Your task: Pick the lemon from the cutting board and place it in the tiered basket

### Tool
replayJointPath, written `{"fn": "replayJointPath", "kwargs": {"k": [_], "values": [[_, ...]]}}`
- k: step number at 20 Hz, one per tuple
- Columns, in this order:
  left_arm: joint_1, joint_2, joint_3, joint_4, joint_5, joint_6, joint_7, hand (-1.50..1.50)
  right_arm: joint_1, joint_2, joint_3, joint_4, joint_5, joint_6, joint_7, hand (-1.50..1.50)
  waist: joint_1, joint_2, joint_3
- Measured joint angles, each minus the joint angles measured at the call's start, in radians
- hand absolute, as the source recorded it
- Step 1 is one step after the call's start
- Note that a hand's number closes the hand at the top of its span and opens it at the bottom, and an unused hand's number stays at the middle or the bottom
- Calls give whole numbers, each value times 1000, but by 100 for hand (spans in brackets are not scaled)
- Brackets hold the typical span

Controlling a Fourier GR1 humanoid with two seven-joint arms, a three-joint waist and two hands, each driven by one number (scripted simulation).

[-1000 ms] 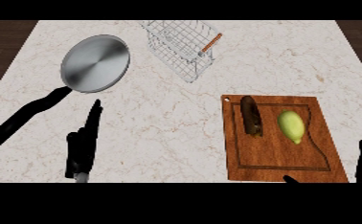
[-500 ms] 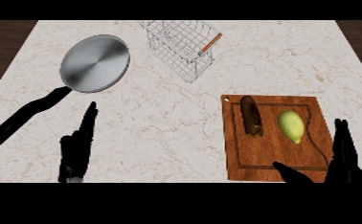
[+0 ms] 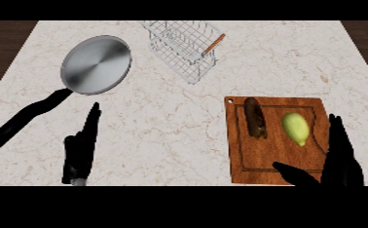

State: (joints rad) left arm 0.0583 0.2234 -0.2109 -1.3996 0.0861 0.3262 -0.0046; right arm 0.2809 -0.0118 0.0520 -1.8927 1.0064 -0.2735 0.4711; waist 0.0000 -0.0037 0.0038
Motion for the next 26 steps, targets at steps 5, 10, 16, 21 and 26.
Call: {"fn": "replayJointPath", "kwargs": {"k": [5,10,16,21,26], "values": [[7,-18,15,-8,-19,-16,-2,0,-31,-13,-28,59,-25,7,-16,-150,0,-1,1],[5,-33,30,9,-35,-29,-26,0,-98,-41,-78,127,-80,50,-17,-150,1,-1,1],[19,-34,54,-13,-44,-55,-10,0,-141,-41,-93,205,-114,49,-31,-150,1,-1,0],[31,-42,70,-36,-60,-68,17,0,-158,-46,-109,255,-142,38,-69,150,0,-2,-2],[27,-59,82,-32,-77,-81,22,0,-196,-51,-123,334,-150,1,-117,150,-1,-6,-9]]}}
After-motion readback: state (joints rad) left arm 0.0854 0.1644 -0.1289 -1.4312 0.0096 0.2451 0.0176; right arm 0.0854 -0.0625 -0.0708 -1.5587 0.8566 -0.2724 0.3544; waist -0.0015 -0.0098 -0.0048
